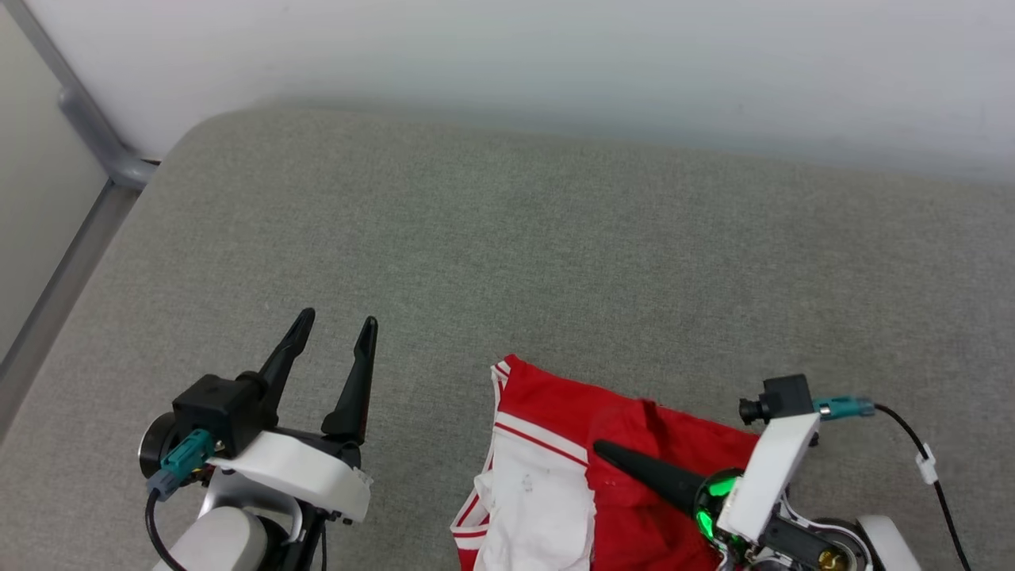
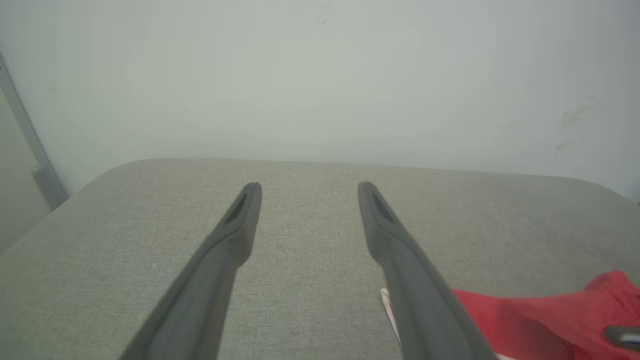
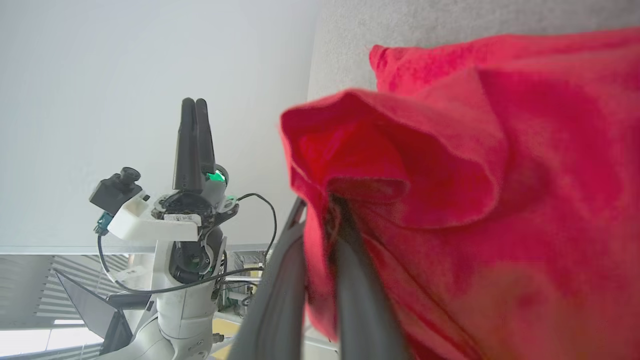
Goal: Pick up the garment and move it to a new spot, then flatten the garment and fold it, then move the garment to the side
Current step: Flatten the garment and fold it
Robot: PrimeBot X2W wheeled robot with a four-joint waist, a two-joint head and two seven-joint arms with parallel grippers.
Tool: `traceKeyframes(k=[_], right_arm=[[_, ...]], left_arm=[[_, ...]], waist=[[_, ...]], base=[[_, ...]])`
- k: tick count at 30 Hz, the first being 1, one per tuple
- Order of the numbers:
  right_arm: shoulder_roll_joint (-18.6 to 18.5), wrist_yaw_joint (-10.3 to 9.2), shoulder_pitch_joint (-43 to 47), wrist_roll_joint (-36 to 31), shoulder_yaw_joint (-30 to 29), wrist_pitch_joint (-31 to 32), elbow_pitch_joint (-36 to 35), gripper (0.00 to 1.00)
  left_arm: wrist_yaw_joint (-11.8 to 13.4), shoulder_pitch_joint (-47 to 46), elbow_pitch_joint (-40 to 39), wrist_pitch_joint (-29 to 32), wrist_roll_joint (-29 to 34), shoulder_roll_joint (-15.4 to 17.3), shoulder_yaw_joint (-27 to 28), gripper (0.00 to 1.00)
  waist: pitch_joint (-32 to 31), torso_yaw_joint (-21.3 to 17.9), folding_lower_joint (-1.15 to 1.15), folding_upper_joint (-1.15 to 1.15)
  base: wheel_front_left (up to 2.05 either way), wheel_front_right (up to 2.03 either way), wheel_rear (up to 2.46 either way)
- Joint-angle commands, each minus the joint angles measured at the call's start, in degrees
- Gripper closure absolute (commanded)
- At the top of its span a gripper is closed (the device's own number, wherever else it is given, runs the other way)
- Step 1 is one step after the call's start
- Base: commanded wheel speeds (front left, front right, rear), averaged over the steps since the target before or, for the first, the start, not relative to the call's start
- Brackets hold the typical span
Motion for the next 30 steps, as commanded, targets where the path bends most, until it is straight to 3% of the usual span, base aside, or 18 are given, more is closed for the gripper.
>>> traceKeyframes(k=[1, 4, 5, 6, 8, 12, 20, 26, 30], right_arm=[[0.0, -0.02, -1.3, -0.2, 1.3, -1.1, 0.8, 1.00], [0.0, -0.03, -3.4, -1.8, 3.8, -4.1, 3.5, 1.00], [0.0, -0.02, -3.9, -2.4, 4.4, -4.9, 4.5, 0.89], [0.0, -0.02, -4.4, -2.7, 5.0, -5.7, 5.2, 0.72], [0.0, -0.02, -4.9, -2.5, 6.1, -6.8, 6.3, 0.00], [0.0, -0.02, -5.8, -2.6, 8.5, -8.2, 6.1, 0.00], [-0.8, -0.02, -5.0, -10.4, 10.4, -12.6, 0.2, 0.00], [-4.4, -0.03, -3.3, -31.0, 6.1, -23.5, -3.0, 0.00], [-3.2, -0.03, -0.9, -44.2, -1.8, -27.8, -4.0, 0.00]], left_arm=[[-0.3, -0.9, 0.2, -0.3, 0.3, -0.4, 0.4, 0.00], [-1.0, -1.8, 0.7, -0.7, 0.4, -1.0, 0.7, 0.00], [-1.1, -2.1, 0.9, -0.6, 0.5, -1.2, 0.7, 0.00], [-1.4, -2.2, 1.2, -0.7, 0.6, -1.5, 0.8, 0.00], [-1.6, -2.5, 1.6, -0.8, 0.7, -1.9, 1.0, 0.00], [-2.2, -2.4, 2.6, -1.0, 1.0, -2.3, 1.5, 0.00], [-2.2, -1.2, 3.5, -1.0, 1.4, -2.6, 1.8, 0.00], [-1.0, 0.1, 3.5, -1.0, 1.7, -2.0, 2.1, 0.00], [-0.2, 1.0, 3.4, -0.9, 1.5, -1.8, 2.3, 0.00]], waist=[[1.7, 0.9, 0.00, 0.00], [3.3, 1.5, 0.00, 0.00], [3.7, 1.6, 0.00, 0.00], [4.0, 1.7, 0.00, 0.00], [4.4, 1.8, 0.00, 0.00], [4.3, 1.5, 0.00, 0.00], [1.9, -0.2, 0.00, 0.00], [-0.2, -2.3, 0.00, 0.00], [-1.3, -3.7, 0.00, 0.00]], base=[[0.00, 0.00, 0.00], [0.00, 0.00, 0.00], [0.00, 0.00, 0.00], [0.00, 0.00, 0.00], [0.00, 0.00, 0.00], [0.00, 0.00, 0.00], [0.00, 0.00, 0.00], [0.00, 0.00, 0.00], [0.00, 0.00, 0.00]])
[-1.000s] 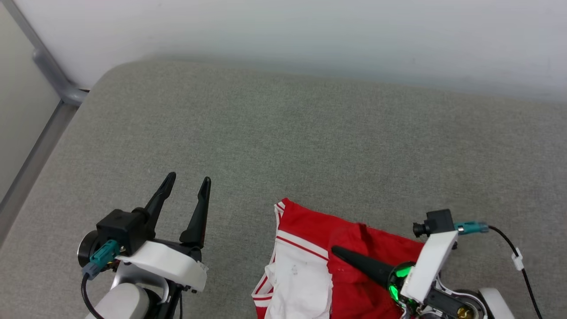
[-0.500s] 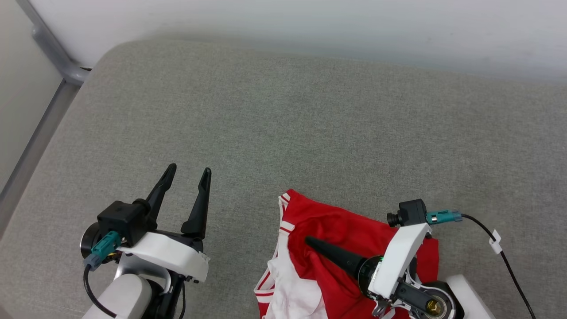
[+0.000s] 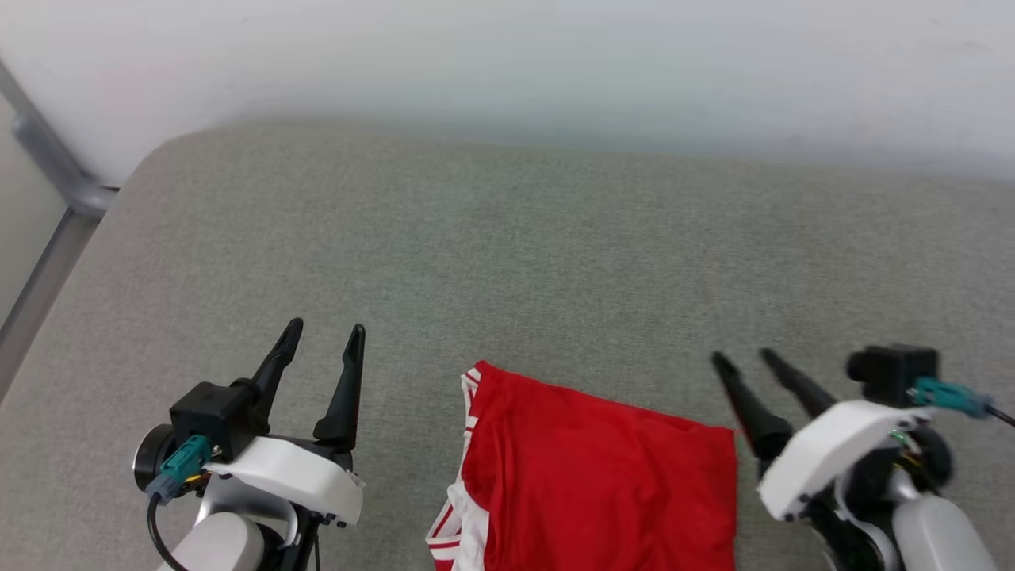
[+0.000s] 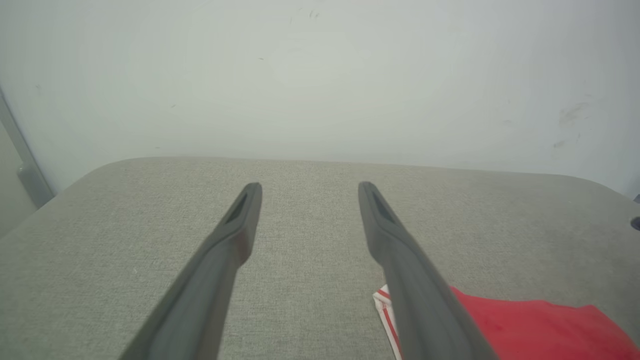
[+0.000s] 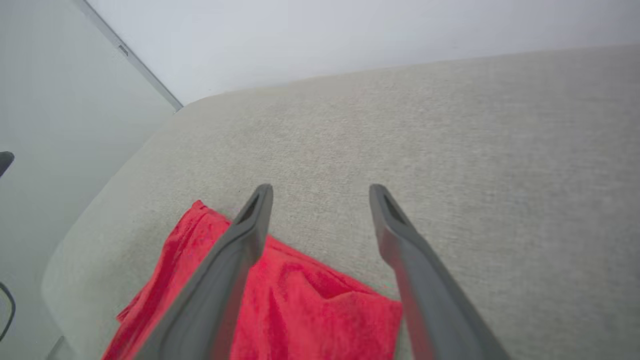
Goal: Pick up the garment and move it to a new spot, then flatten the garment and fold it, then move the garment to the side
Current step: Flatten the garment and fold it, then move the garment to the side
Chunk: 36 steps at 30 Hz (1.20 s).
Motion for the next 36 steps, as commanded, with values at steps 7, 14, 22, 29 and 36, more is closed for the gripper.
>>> traceKeyframes(k=[7, 14, 22, 29, 36], right_arm=[[1.9, -0.03, 5.4, -15.6, -11.9, -5.2, -5.6, 0.00], [3.0, -0.03, 9.4, -20.5, -14.4, -12.7, -12.1, 0.00], [3.4, -0.03, 14.2, -18.3, -13.9, -12.6, -15.1, 0.00], [3.4, -0.03, 15.5, -16.2, -14.2, -11.0, -15.8, 0.00], [3.4, -0.02, 16.3, -12.1, -16.3, -4.7, -14.1, 0.00]], left_arm=[[1.4, 2.0, -0.3, -0.2, 0.3, 0.4, 0.9, 0.00], [2.0, 4.7, -0.8, -0.4, 1.0, 0.0, 2.3, 0.00], [2.1, 7.4, -0.9, -0.4, 2.2, -0.3, 3.1, 0.00], [1.6, 7.6, -0.8, -0.4, 2.6, -0.6, 3.6, 0.00], [1.1, 6.5, -1.1, -0.4, 3.2, -1.2, 4.2, 0.00]], waist=[[-2.0, -2.2, 0.00, 0.00], [-3.9, -3.6, 0.00, 0.00], [-5.9, -3.7, 0.00, 0.00], [-6.3, -3.7, 0.00, 0.00], [-5.6, -3.3, 0.00, 0.00]], base=[[0.00, 0.00, 0.00], [0.00, 0.00, 0.00], [0.00, 0.00, 0.00], [0.00, 0.00, 0.00], [0.00, 0.00, 0.00]])
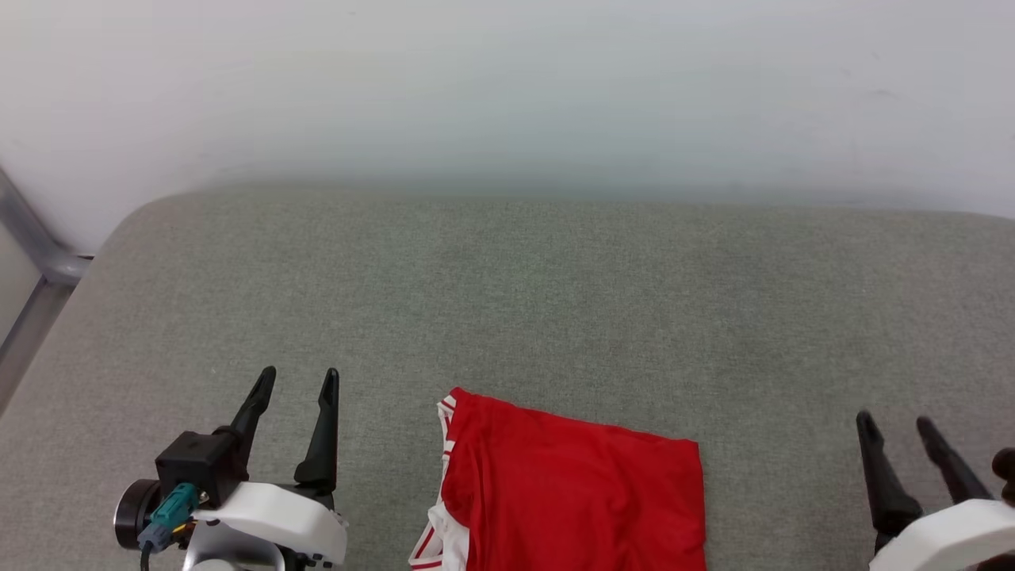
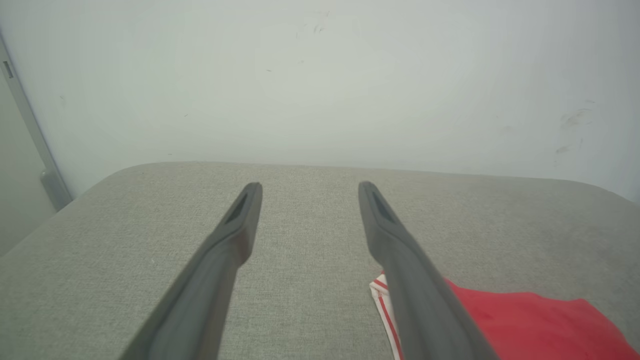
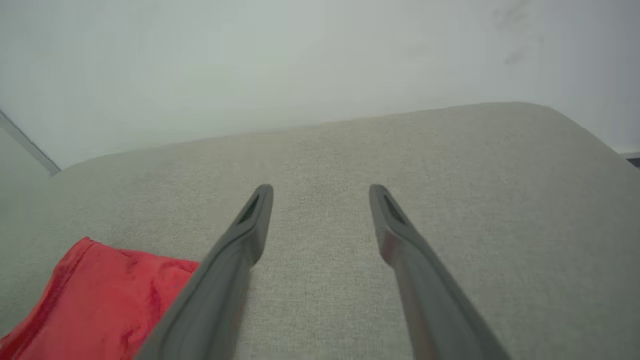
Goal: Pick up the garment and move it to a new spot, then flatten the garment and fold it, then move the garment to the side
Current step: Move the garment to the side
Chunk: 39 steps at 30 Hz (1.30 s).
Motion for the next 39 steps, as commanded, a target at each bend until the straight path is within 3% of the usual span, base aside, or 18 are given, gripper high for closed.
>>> traceKeyframes(k=[1, 8, 13, 22, 28, 29, 33, 39], right_arm=[[0.1, -0.04, 1.0, 1.4, -0.9, 3.3, 1.1, 0.00], [0.1, -0.04, 1.7, 6.9, -4.1, 21.9, 5.7, 0.00], [0.1, -0.04, 0.1, 14.4, -2.2, 30.9, 8.2, 0.00], [0.1, -0.06, -3.8, 32.0, 3.8, 34.4, 16.3, 0.00], [0.3, -0.17, -6.1, 34.8, 7.1, 35.2, 23.5, 0.00], [0.6, -0.18, -7.4, 35.3, 8.7, 34.4, 24.6, 1.00], [0.5, -0.10, -8.6, 34.0, 9.8, 33.1, 23.0, 1.00], [-0.2, -0.05, -9.7, 24.2, 10.3, 30.5, 16.4, 1.00]], left_arm=[[-0.2, -0.8, -0.3, -0.3, 0.4, -0.4, 0.4, 0.00], [-1.6, -3.4, -1.7, -0.2, 1.6, -1.5, 1.5, 0.00], [-3.0, -5.2, -2.0, -0.2, 2.9, -3.0, 2.3, 0.00], [-6.1, -6.9, -1.3, -0.2, 4.4, -5.5, 4.2, 0.00], [-7.7, -7.8, -0.5, -0.2, 5.4, -6.7, 5.6, 0.00], [-8.3, -7.7, 0.1, -0.2, 6.0, -7.1, 6.1, 0.00], [-8.6, -7.0, 0.7, -0.2, 6.6, -7.4, 6.6, 0.00], [-8.6, -5.6, 1.5, -0.2, 7.6, -7.3, 6.8, 0.00]], waist=[[0.7, 0.3, 0.01, 0.00], [4.9, 2.2, 0.01, 0.00], [7.8, 3.8, 0.01, 0.00], [11.5, 6.3, 0.01, 0.00], [13.1, 7.4, 0.01, 0.00], [13.0, 7.5, 0.01, 0.00], [12.0, 7.3, 0.01, 0.00], [8.9, 5.5, 0.01, 0.00]], base=[[0.00, 0.00, 0.00], [0.00, 0.00, 0.00], [0.00, 0.00, 0.00], [0.00, 0.00, 0.00], [0.00, 0.00, 0.00], [0.00, 0.00, 0.00], [0.00, 0.00, 0.00], [0.00, 0.00, 0.00]])
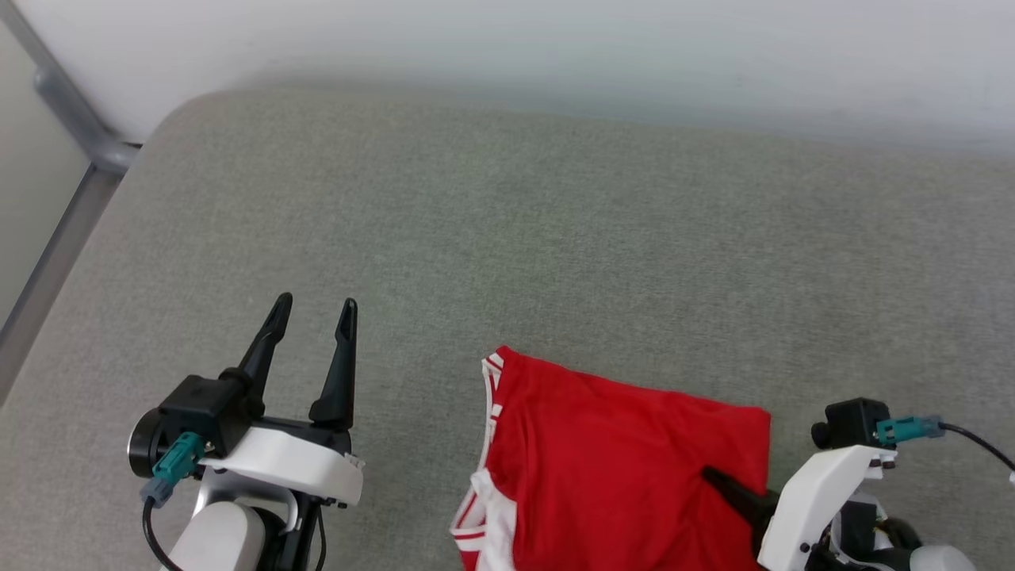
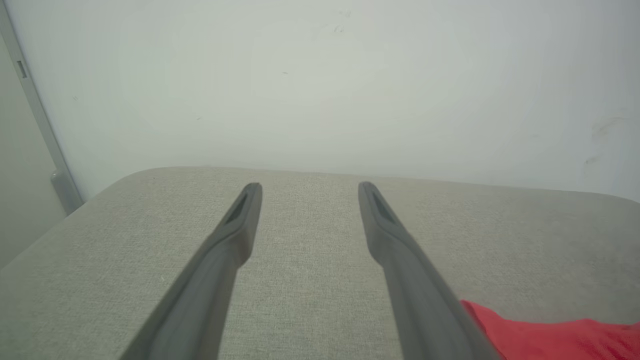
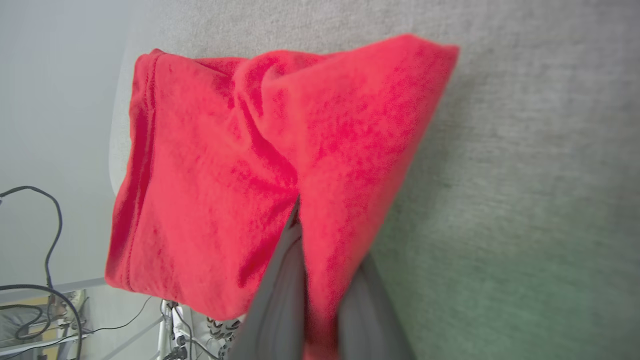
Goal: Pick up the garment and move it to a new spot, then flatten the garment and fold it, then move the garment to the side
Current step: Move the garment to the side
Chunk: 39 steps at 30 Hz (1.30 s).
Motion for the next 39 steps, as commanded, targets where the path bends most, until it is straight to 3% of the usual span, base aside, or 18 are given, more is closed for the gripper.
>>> traceKeyframes(k=[1, 9, 18, 22, 28, 39], right_arm=[[-0.4, -0.05, 0.0, -2.3, -0.3, -0.4, -1.6, 1.00], [-3.0, -0.05, 2.1, -17.8, -4.8, 2.6, -9.2, 1.00], [-3.9, -0.05, 2.5, -24.6, -12.3, 5.4, -14.8, 1.00], [-3.5, -0.05, -1.2, -26.7, -14.6, 3.1, -13.6, 1.00], [-6.2, -0.06, -10.7, -31.3, -16.4, -3.1, -9.2, 1.00], [-12.6, -0.06, -26.4, -38.6, -24.9, -12.7, 1.8, 1.00]], left_arm=[[0.1, 0.8, 0.1, -0.1, 0.3, 0.1, 0.1, 0.00], [0.8, 2.4, -1.2, 0.4, 0.6, 1.0, -0.3, 0.00], [1.1, 2.7, -3.5, 0.5, 0.7, 1.7, -0.3, 0.00], [0.7, 0.9, -5.1, 0.7, 1.0, 2.3, -0.4, 0.00], [-0.1, -2.7, -8.1, 2.0, 1.5, 4.6, 0.3, 0.00], [-2.0, -10.0, -14.7, 4.3, 2.7, 7.0, -0.1, 0.00]], waist=[[-1.5, -1.3, 0.00, 0.00], [-3.3, -6.7, 0.00, 0.00], [-0.9, -16.1, 0.00, 0.00], [2.5, -20.2, 0.00, 0.00], [9.7, -24.2, 0.00, 0.00], [21.1, -23.4, 0.00, 0.00]], base=[[0.00, 0.00, 0.00], [0.00, 0.00, 0.00], [0.00, 0.00, 0.00], [0.00, 0.00, 0.00], [0.00, 0.00, 0.00], [0.00, 0.00, 0.00]])
